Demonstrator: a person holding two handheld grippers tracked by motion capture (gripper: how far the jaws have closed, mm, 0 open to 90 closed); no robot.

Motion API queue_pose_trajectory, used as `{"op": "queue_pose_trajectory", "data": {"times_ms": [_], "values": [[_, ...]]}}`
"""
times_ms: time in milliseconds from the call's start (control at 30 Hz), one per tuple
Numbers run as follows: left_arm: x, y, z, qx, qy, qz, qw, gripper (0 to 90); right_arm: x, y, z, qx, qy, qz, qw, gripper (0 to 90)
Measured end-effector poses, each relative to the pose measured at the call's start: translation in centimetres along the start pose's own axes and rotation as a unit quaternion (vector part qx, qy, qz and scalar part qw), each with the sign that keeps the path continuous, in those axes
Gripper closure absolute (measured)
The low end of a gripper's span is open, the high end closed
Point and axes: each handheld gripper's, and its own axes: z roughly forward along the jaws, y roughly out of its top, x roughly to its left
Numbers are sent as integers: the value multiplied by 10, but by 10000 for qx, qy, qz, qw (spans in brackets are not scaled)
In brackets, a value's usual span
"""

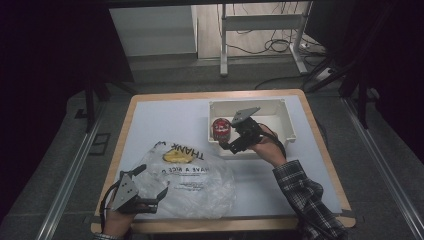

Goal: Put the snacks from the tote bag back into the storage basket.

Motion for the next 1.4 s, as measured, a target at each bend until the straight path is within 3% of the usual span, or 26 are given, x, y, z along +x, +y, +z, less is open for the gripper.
{"op": "queue_pose_trajectory", "data": {"times_ms": [167, 433, 1400], "values": [[1, 0, 1, 15, -23, 9, 10000, 11, 0, -4, -5, -158, 80, 169, 9997, 76], [2, 1, 2, -7, -42, -2, 10000, 10, 3, -12, -12, -244, -15, 249, 9994, 76], [3, 0, 2, 34, -19, -24, 10000, 8, 28, -41, -42, -472, -211, 255, 9983, 76]]}}
